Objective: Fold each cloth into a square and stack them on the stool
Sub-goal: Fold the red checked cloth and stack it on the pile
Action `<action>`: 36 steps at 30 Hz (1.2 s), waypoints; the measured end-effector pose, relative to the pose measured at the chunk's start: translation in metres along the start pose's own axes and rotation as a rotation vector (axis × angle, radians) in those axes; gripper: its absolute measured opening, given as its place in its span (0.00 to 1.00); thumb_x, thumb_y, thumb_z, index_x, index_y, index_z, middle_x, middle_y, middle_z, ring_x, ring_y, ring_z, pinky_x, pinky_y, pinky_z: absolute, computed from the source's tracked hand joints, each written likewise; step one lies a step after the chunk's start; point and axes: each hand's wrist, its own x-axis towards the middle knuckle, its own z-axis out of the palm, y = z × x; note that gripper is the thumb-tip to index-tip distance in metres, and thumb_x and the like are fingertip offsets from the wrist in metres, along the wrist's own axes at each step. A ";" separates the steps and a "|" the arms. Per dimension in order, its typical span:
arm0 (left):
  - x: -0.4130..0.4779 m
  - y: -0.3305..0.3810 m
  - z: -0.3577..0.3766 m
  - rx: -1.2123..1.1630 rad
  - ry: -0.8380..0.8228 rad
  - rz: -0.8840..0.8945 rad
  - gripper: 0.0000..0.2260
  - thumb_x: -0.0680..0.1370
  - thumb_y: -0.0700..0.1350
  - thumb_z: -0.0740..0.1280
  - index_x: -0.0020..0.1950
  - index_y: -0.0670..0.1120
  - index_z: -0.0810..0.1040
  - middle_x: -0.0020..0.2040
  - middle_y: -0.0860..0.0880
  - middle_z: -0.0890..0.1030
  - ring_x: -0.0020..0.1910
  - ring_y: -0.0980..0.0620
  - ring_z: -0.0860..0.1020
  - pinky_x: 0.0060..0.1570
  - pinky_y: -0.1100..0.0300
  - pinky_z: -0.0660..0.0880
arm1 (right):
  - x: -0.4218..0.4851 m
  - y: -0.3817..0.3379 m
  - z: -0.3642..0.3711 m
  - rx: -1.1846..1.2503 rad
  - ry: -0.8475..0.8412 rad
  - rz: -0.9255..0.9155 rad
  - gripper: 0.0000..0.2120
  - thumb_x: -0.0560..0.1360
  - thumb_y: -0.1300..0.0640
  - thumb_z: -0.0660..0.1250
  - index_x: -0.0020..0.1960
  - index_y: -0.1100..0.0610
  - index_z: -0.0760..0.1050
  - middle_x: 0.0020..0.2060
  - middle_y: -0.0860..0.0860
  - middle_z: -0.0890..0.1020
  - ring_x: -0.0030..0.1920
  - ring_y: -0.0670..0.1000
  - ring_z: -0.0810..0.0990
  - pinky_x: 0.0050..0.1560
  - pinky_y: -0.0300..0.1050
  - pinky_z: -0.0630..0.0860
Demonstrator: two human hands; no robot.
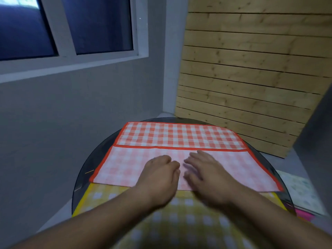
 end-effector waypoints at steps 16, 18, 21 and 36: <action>-0.032 -0.020 0.003 0.193 -0.315 -0.281 0.33 0.78 0.71 0.40 0.80 0.61 0.40 0.81 0.53 0.37 0.79 0.48 0.33 0.73 0.35 0.33 | -0.028 -0.002 0.027 -0.094 -0.210 0.231 0.29 0.80 0.34 0.42 0.78 0.38 0.40 0.78 0.40 0.37 0.77 0.51 0.30 0.71 0.67 0.28; -0.038 -0.035 -0.003 0.208 -0.308 -0.326 0.34 0.76 0.73 0.39 0.80 0.61 0.40 0.81 0.53 0.37 0.80 0.47 0.34 0.74 0.36 0.33 | -0.028 -0.002 0.026 -0.088 -0.213 0.233 0.29 0.80 0.34 0.42 0.78 0.37 0.40 0.78 0.40 0.38 0.78 0.51 0.31 0.71 0.67 0.28; -0.045 -0.057 -0.014 0.210 -0.305 -0.397 0.38 0.74 0.75 0.40 0.81 0.61 0.40 0.81 0.53 0.38 0.80 0.46 0.35 0.76 0.39 0.35 | -0.028 -0.001 0.026 -0.078 -0.218 0.234 0.29 0.80 0.35 0.42 0.78 0.37 0.41 0.78 0.40 0.38 0.78 0.51 0.31 0.72 0.66 0.28; -0.002 -0.001 0.009 0.030 -0.204 -0.062 0.23 0.85 0.54 0.47 0.81 0.52 0.54 0.83 0.47 0.50 0.81 0.47 0.44 0.79 0.48 0.42 | -0.025 -0.004 0.023 -0.057 -0.256 0.243 0.28 0.81 0.36 0.43 0.79 0.38 0.42 0.79 0.40 0.39 0.78 0.51 0.31 0.71 0.66 0.27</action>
